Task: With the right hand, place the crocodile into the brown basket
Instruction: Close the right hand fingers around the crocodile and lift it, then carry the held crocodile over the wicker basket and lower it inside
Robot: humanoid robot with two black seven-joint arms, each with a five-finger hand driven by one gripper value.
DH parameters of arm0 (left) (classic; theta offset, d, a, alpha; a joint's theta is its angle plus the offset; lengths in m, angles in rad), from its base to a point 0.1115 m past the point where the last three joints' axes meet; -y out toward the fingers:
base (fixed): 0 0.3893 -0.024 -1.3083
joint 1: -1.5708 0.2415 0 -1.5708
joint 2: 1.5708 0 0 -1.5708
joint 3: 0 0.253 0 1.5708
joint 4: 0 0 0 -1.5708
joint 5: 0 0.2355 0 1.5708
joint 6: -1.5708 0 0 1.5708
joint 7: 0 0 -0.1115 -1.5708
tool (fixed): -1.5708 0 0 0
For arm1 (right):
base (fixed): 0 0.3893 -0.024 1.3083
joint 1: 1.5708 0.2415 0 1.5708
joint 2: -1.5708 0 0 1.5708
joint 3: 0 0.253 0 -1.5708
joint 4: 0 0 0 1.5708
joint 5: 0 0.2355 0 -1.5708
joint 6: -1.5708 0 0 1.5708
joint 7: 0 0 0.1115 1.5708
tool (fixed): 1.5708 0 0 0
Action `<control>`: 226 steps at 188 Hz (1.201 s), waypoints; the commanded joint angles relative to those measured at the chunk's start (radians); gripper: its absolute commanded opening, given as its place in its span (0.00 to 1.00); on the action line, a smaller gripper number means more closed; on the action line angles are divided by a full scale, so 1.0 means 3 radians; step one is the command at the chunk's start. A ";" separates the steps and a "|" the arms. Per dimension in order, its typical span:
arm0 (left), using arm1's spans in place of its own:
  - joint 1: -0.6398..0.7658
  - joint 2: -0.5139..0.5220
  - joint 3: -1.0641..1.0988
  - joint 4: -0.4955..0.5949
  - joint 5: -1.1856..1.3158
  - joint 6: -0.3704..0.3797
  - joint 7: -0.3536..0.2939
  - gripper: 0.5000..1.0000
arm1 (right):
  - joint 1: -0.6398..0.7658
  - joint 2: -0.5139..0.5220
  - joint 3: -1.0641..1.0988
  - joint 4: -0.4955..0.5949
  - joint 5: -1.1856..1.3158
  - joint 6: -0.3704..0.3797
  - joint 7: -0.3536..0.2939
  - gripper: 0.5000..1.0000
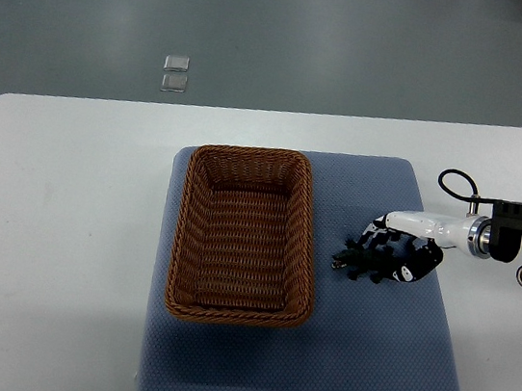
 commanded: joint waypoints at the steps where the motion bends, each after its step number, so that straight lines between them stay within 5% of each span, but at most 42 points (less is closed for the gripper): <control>1: 0.0003 0.0000 0.0000 0.0000 0.0000 0.0000 0.0000 1.00 | -0.0001 0.0000 -0.0004 -0.0006 -0.0001 -0.0001 0.0008 0.39; 38: -0.0002 0.0000 0.0000 0.0000 0.0000 0.0000 0.0000 1.00 | -0.0001 0.0000 -0.0009 -0.0021 -0.0052 -0.0001 0.0074 0.00; 112: 0.0003 0.0000 0.0000 0.0005 0.0000 0.0000 0.0000 1.00 | 0.0061 -0.0051 0.0017 -0.0047 -0.0053 0.0004 0.0084 0.00; 226: 0.0003 0.0000 0.0000 -0.0010 0.0000 0.0000 0.0000 1.00 | 0.0807 -0.0281 0.0047 0.0004 0.0040 0.0260 0.0089 0.00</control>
